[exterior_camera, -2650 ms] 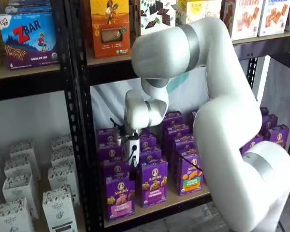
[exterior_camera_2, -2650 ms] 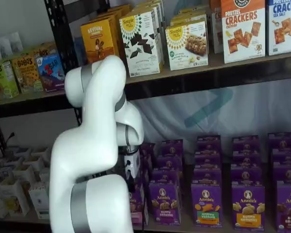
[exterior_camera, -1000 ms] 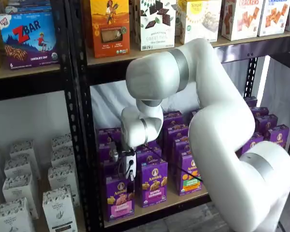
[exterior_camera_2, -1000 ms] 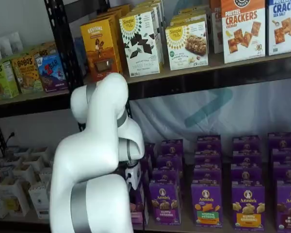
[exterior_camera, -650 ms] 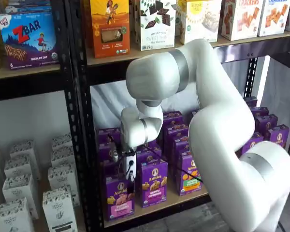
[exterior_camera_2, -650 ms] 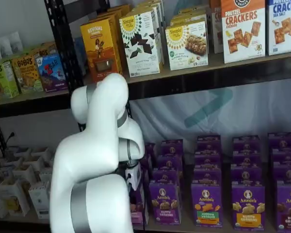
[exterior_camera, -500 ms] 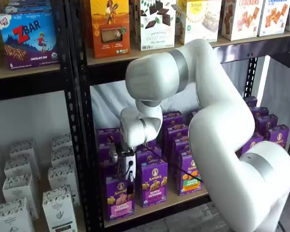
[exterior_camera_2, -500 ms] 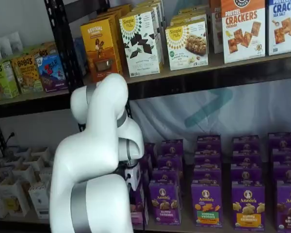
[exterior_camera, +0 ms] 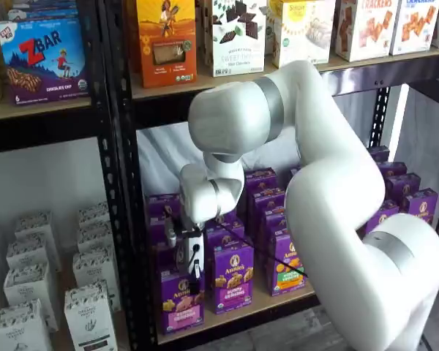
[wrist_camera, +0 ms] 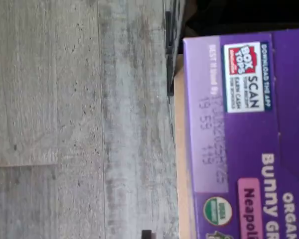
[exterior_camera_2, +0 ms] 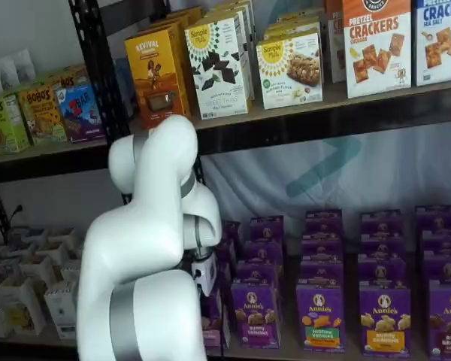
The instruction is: Pick up the purple box with a pink patch in the middle, on the bottom shelf, the first box from the left
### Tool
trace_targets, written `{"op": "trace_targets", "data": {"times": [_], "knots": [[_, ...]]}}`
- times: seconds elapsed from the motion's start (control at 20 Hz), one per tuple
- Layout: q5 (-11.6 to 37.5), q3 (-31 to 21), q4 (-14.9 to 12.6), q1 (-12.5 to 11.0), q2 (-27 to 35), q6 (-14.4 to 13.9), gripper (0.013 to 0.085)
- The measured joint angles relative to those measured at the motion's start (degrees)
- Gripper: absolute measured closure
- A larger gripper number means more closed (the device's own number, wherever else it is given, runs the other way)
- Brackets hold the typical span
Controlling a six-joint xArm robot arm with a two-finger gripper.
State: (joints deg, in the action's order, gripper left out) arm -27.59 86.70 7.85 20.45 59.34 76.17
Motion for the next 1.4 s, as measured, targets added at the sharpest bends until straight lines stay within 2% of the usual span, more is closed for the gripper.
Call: {"op": "trace_targets", "data": {"times": [0.25,0.5,0.65,0.7,0.75,0.8,0.85,1.35,1.4], "knots": [[2.88,-0.78,-0.28,0.26,0.14,-0.41,0.0370],[2.79,-0.47,0.38,0.26,0.32,0.19,0.0370],[2.68,-0.31,0.69,0.18,0.34,0.52,0.0450],[2.70,-0.27,0.63,0.17,0.35,0.48,0.0450],[2.67,-0.20,0.49,0.16,0.37,0.36,0.0490],[2.62,-0.12,0.36,0.15,0.40,0.24,0.0490],[2.58,-0.03,0.22,0.15,0.44,0.10,0.0530],[2.59,0.39,-1.34,0.32,0.67,-1.46,0.0530],[2.56,0.34,-1.40,0.32,0.66,-1.51,0.0570]]}}
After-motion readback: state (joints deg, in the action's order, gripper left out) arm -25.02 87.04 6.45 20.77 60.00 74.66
